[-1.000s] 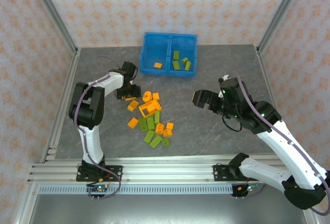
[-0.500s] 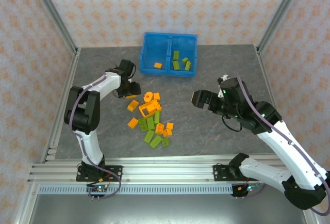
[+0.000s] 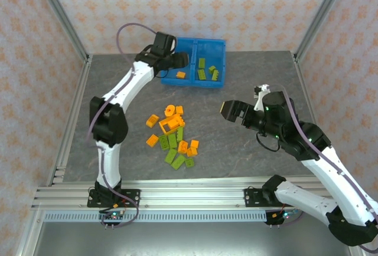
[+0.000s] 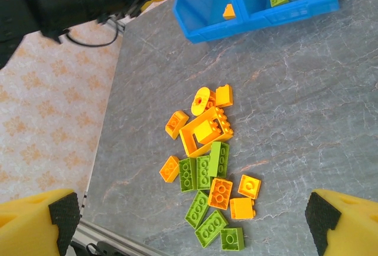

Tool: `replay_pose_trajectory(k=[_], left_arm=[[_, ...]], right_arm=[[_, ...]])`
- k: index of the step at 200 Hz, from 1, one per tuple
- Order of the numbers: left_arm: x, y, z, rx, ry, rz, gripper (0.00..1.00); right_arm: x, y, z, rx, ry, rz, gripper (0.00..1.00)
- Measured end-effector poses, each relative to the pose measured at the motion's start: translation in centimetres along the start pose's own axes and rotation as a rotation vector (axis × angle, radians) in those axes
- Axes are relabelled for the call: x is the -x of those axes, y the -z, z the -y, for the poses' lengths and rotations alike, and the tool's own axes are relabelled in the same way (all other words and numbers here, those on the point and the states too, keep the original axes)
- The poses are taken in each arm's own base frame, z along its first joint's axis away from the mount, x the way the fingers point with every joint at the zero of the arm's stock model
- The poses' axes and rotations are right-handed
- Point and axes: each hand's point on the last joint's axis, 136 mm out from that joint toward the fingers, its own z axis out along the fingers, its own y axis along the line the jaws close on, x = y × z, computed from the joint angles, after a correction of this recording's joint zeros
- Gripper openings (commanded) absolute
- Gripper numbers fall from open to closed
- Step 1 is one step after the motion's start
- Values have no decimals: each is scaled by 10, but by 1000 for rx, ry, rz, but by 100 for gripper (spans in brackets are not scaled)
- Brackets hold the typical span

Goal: Sort the legos into containers by color

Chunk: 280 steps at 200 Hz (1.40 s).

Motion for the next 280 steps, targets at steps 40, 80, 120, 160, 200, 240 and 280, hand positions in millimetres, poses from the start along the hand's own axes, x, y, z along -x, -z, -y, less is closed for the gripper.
replay_pose_trajectory(k=[40,80,120,160,200,240,280], left_arm=[[-8,-68,-24,103,-11,-20,55],[-11,-83,-30,131,-14,-39,72],[7,-69,-22,114,-13,0,80],[28,-23,-10,93,-17,33,81],[21,77,1,53,-51,39,80],[-60,137,-20,48,-77,-92,78],[-169,94,-52,86,-69,-399,76]], right_arm=[[-1,6,3,2,-13,16,99],[-1,6,4,1,-13,15,99],[-2,5,4,0,-12,14,99],[-2,4,4,-3,-12,11,99],[-2,2,4,-7,1,6,99],[-7,-13,-1,7,34,-42,99],[-14,-42,-2,-6,51,-114,99]])
